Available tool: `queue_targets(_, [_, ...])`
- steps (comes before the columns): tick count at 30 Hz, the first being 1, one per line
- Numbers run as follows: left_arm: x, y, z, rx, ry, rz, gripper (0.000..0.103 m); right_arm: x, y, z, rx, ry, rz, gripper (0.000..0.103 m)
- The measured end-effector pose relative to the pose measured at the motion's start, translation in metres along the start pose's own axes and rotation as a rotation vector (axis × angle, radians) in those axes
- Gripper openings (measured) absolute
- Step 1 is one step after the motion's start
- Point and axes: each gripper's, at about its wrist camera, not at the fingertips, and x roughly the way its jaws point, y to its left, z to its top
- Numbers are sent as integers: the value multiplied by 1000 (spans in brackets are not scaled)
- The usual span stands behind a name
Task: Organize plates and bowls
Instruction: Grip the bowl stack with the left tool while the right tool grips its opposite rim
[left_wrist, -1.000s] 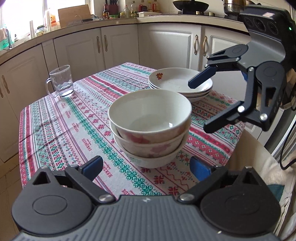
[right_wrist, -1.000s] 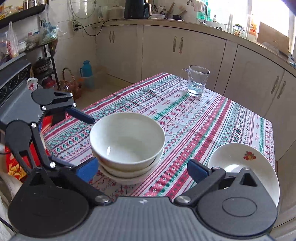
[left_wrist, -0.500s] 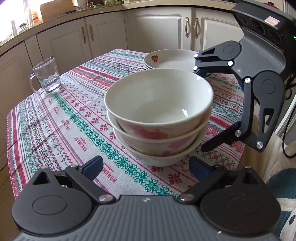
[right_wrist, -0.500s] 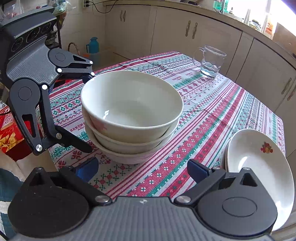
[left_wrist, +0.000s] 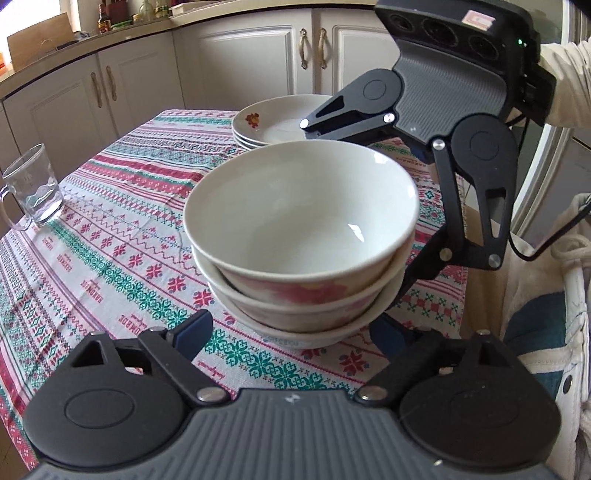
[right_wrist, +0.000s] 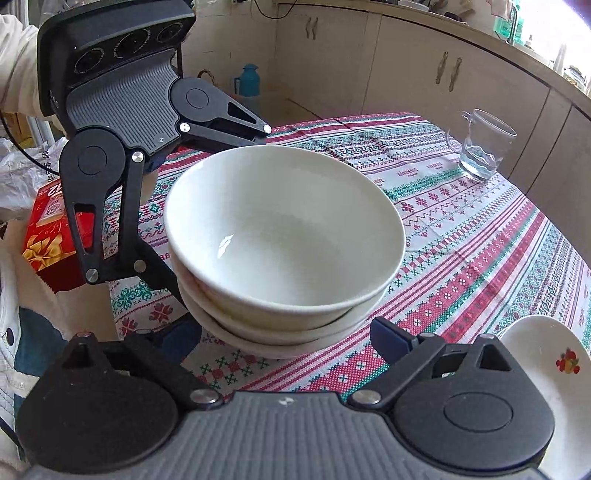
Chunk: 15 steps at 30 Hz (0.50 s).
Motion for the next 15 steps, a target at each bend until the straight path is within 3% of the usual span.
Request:
queue_targets(9, [3, 9, 5, 40, 2, -91, 90, -1, -5, 3, -17, 12, 57, 92])
queue_targets(11, [5, 13, 5, 41, 7, -104, 82, -2, -5, 5, -25, 13, 60, 92])
queue_targets(15, [7, 17, 5, 36, 7, -123, 82, -1, -6, 6, -36, 17, 70, 91])
